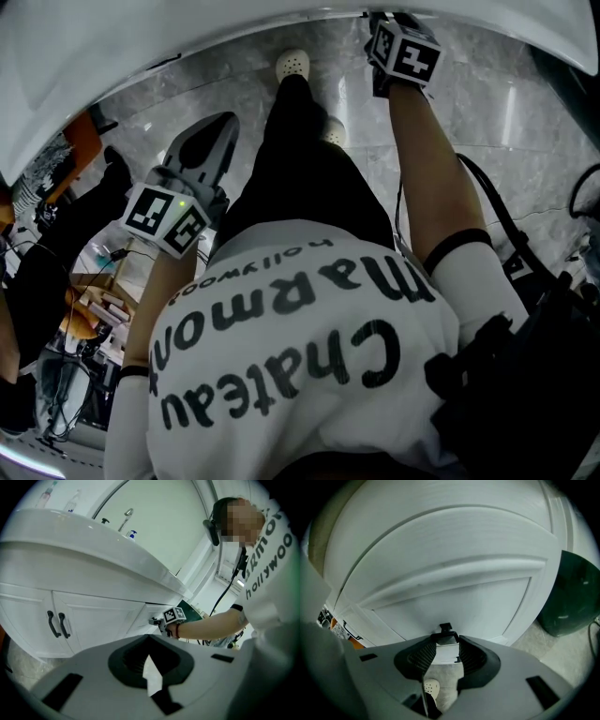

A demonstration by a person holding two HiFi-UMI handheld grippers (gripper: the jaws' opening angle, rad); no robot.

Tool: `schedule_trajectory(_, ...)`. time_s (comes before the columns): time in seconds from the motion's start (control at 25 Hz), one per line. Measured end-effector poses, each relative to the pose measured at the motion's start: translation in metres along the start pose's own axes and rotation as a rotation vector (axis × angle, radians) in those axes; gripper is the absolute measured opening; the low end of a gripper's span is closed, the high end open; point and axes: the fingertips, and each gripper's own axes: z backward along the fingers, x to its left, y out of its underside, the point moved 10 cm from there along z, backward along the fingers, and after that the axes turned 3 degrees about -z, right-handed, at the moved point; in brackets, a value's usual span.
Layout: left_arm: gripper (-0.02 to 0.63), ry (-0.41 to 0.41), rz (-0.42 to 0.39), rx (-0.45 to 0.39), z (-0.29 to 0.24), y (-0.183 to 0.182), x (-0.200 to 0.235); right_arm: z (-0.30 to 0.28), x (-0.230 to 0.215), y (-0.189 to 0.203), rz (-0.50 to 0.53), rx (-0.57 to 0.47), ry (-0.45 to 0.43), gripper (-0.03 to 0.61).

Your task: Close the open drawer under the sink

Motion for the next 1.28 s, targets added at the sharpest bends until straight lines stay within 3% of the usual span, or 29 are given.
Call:
schedule_trajectory(0.36, 0.008, 0.008, -0.060, -0.046, 0.020, -0.001, -0.022, 0.035, -0.002, 0.000, 0.022, -0.021, 0.005, 0.141)
schedule_trajectory(0.4, 0.008, 0.012, -0.067, -0.050, 0.020, -0.001, -0.024, 0.040, 0.000, -0.001, 0.035, -0.039, 0.006, 0.123)
schedule_trajectory(0.48, 0.008, 0.018, -0.079, -0.061, 0.020, -0.003, -0.030, 0.054, 0.002, -0.005, 0.072, -0.092, -0.006, 0.025)
schedule_trajectory(0.76, 0.008, 0.079, -0.154, -0.117, 0.024, -0.018, -0.065, 0.126, 0.006, -0.013, 0.074, -0.191, -0.084, 0.012)
schedule_trajectory(1.04, 0.008, 0.147, -0.159, -0.177, 0.038, -0.038, -0.099, 0.250, 0.014, -0.026, 0.011, -0.401, -0.209, 0.011)
schedule_trajectory(1.28, 0.008, 0.197, -0.236, -0.288, 0.055, -0.073, -0.128, 0.364, -0.007, -0.033, -0.048, -0.599, -0.185, 0.011)
